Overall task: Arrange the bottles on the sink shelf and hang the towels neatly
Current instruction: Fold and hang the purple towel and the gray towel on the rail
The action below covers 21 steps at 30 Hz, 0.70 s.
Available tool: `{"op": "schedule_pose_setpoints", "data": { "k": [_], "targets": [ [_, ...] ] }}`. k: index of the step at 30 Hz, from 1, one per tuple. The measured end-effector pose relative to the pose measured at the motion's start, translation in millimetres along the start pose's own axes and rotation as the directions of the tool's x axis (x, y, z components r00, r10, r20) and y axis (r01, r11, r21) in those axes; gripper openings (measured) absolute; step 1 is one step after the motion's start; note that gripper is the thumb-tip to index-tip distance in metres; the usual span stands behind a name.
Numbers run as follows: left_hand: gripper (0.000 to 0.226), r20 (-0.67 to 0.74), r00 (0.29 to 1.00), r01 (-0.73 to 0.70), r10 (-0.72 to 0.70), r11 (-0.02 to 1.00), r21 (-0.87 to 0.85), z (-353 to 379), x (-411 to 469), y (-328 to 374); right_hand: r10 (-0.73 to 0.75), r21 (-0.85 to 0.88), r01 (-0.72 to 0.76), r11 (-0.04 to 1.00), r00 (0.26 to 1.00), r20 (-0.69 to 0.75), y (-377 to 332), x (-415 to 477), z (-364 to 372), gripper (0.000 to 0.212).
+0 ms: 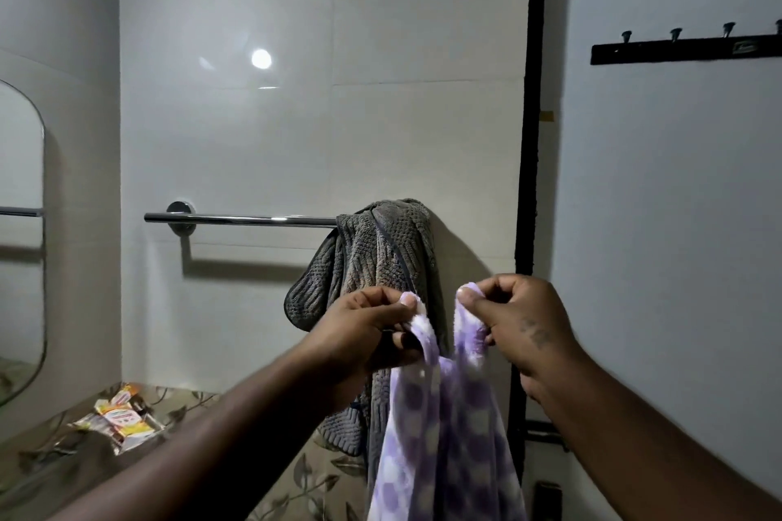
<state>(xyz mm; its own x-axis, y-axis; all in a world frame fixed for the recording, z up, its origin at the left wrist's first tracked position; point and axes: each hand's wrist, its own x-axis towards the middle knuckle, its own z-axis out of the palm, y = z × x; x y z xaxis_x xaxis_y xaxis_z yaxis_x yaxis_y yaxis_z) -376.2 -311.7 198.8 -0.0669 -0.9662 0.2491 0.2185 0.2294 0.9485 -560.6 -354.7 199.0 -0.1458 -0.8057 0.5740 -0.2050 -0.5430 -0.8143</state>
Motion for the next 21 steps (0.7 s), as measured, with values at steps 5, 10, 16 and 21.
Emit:
{"op": "schedule_pose_setpoints", "data": {
  "k": [5,10,16,21],
  "targets": [
    [0.014,0.01,1.0,0.03,-0.029,0.998,-0.063,16,-1,-11,-0.076,-0.139,0.093,0.986,0.99,0.12,-17,-8,14,0.016],
    [0.017,-0.071,0.997,0.038,-0.041,0.998,-0.043,14,0,-14,-0.117,-0.224,0.171,0.959,0.965,0.235,-22,-13,7,0.009],
    [0.016,-0.07,0.994,0.077,-0.079,0.996,-0.034,12,1,-18,-0.177,-0.487,0.314,0.815,0.935,0.306,-29,-23,6,0.014],
    [0.032,-0.037,0.991,0.123,-0.126,0.991,-0.055,9,3,-26,-0.193,-0.592,0.377,0.713,0.916,0.352,-18,-32,9,0.023]
  ]
}}
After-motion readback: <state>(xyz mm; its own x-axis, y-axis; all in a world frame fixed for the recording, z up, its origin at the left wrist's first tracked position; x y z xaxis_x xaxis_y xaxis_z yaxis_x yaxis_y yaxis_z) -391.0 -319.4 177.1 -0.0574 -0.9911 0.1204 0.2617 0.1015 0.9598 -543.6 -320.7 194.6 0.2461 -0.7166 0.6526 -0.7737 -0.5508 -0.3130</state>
